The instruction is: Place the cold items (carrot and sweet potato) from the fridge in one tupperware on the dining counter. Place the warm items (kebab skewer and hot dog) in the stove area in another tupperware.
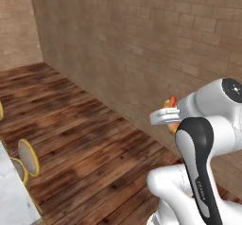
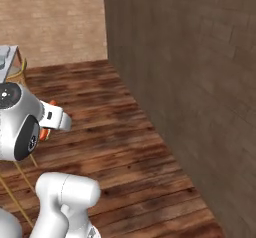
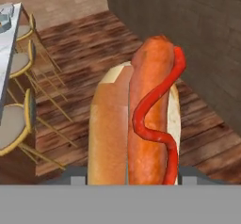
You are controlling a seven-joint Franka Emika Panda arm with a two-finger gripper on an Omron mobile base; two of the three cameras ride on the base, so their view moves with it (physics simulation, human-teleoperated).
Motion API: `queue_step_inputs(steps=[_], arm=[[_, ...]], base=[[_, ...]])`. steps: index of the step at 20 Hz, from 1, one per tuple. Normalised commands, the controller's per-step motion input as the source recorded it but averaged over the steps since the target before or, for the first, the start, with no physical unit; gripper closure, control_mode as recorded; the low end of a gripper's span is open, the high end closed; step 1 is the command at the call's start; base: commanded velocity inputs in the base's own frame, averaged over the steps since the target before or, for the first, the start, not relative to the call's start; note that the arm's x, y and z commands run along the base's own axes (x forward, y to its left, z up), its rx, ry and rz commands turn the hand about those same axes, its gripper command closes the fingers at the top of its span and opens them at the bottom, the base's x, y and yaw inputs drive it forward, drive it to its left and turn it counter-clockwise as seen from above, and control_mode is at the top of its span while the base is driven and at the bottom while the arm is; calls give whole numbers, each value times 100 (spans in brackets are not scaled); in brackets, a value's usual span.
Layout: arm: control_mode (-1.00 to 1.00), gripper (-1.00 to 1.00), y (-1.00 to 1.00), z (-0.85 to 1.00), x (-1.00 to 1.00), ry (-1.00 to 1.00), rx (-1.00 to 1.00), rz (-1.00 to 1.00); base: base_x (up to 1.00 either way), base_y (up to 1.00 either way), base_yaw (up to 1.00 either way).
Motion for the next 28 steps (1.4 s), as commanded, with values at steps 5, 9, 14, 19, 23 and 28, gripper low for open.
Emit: queue_step_inputs(steps=[5, 9, 14, 19, 23, 28], arm=[[100, 100, 0, 0, 0, 0, 0, 0], [100, 100, 0, 0, 0, 0, 0, 0], [100, 100, 0, 0, 0, 0, 0, 0], [100, 100, 0, 0, 0, 0, 0, 0], [100, 100, 0, 0, 0, 0, 0, 0], [100, 100, 0, 0, 0, 0, 0, 0]], base=[[62, -71, 48], [80, -74, 40], [100, -65, 34], [100, -40, 38], [100, -28, 43], [100, -29, 45]])
